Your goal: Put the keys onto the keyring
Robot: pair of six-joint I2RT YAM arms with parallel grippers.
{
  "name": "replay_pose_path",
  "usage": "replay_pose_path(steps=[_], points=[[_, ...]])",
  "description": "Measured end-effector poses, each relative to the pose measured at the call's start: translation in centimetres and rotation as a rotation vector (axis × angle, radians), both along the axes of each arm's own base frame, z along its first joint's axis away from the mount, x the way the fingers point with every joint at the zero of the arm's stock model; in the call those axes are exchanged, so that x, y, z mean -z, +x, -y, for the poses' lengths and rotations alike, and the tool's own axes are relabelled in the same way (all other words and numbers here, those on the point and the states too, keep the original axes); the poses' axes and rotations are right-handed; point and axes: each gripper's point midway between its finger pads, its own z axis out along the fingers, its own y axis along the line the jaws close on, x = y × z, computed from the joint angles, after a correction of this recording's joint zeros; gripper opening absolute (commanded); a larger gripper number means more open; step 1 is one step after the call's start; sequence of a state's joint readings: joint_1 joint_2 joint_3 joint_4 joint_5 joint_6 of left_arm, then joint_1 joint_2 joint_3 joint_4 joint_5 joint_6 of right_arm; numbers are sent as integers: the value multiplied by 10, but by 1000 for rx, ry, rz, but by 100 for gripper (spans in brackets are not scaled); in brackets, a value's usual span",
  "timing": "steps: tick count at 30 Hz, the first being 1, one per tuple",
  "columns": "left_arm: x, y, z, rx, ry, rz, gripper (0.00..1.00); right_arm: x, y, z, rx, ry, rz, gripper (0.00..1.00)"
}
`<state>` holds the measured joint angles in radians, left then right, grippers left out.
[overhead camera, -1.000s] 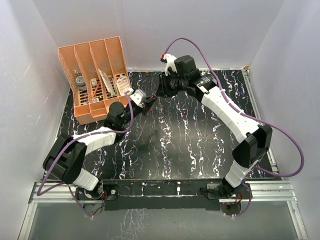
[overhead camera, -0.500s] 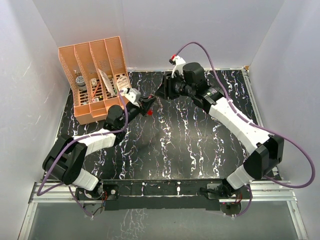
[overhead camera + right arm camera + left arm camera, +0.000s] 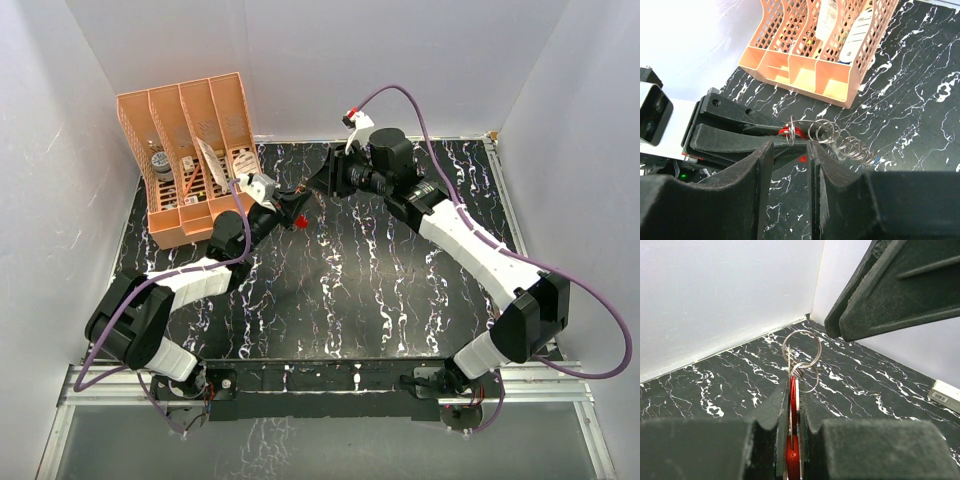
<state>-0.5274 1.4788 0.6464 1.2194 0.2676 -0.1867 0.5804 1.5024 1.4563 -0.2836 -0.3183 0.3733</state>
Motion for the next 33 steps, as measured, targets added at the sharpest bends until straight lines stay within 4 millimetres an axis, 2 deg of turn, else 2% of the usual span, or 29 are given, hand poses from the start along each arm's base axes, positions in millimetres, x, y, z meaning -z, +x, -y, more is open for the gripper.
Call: replay_pose_path(steps=[5, 13, 20, 24, 30, 33], points=[[-1, 0, 0, 2, -7, -3, 0, -3, 2, -3, -5, 13, 12, 29], [-2, -1, 0, 6, -13, -5, 0, 10, 5, -8, -19, 3, -14, 27], [-2, -1, 1, 9, -13, -4, 0, 10, 6, -9, -18, 9, -16, 22], [-1, -1, 1, 10, -13, -5, 0, 11, 8, -11, -20, 14, -19, 16], [-1, -2, 2, 14, -13, -5, 0, 13, 10, -13, -20, 17, -23, 0], [0, -2, 1, 12, -9, -9, 0, 13, 9, -13, -23, 19, -21, 0]])
